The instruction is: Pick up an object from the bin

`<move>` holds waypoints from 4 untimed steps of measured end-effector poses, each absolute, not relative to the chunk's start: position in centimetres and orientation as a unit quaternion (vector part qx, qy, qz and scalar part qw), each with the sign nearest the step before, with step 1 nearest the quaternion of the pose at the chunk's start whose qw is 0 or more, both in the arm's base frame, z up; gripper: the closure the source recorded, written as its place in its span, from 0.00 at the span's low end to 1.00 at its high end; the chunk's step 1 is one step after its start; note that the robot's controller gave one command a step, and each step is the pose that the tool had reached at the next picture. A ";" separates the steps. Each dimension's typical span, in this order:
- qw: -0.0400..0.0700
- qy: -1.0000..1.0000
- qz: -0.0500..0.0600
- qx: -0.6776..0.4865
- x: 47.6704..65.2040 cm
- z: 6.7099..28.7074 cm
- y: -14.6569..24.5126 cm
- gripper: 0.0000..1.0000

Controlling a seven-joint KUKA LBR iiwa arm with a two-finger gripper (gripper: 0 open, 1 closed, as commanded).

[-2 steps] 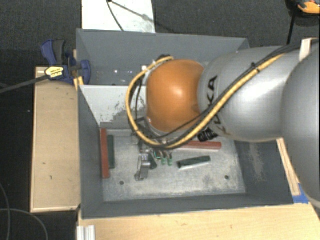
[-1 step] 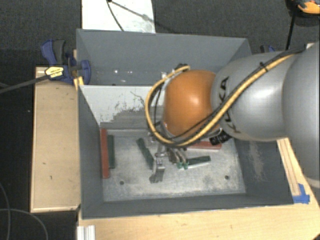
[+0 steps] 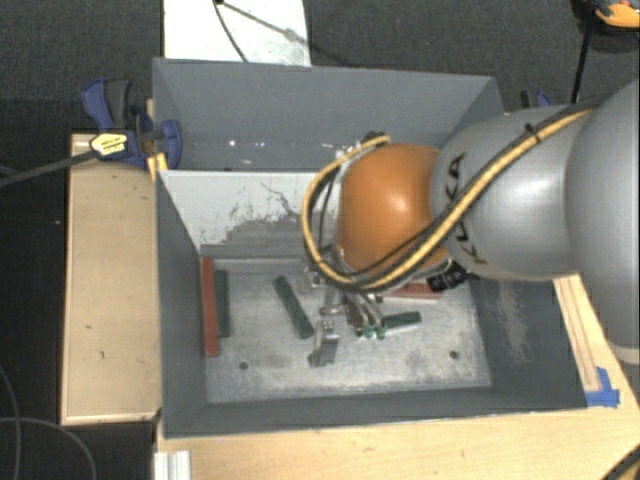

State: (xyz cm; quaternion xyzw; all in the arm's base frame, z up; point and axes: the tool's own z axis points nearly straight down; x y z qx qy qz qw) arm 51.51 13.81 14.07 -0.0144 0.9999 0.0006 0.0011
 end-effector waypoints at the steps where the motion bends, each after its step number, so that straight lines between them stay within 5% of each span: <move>1: -0.002 1.000 -0.001 0.009 52.8 14.4 14.8 0.00; 2: 0.006 0.991 0.002 -0.130 55.4 12.2 13.6 0.00; 3: 0.001 0.978 0.000 -0.210 55.8 8.0 12.6 0.00; 4: 0.001 0.955 0.001 -0.297 55.5 7.9 10.2 1.00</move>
Offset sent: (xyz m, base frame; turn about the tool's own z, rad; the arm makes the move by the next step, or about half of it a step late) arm 0.0616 -0.0359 -0.0707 -0.4294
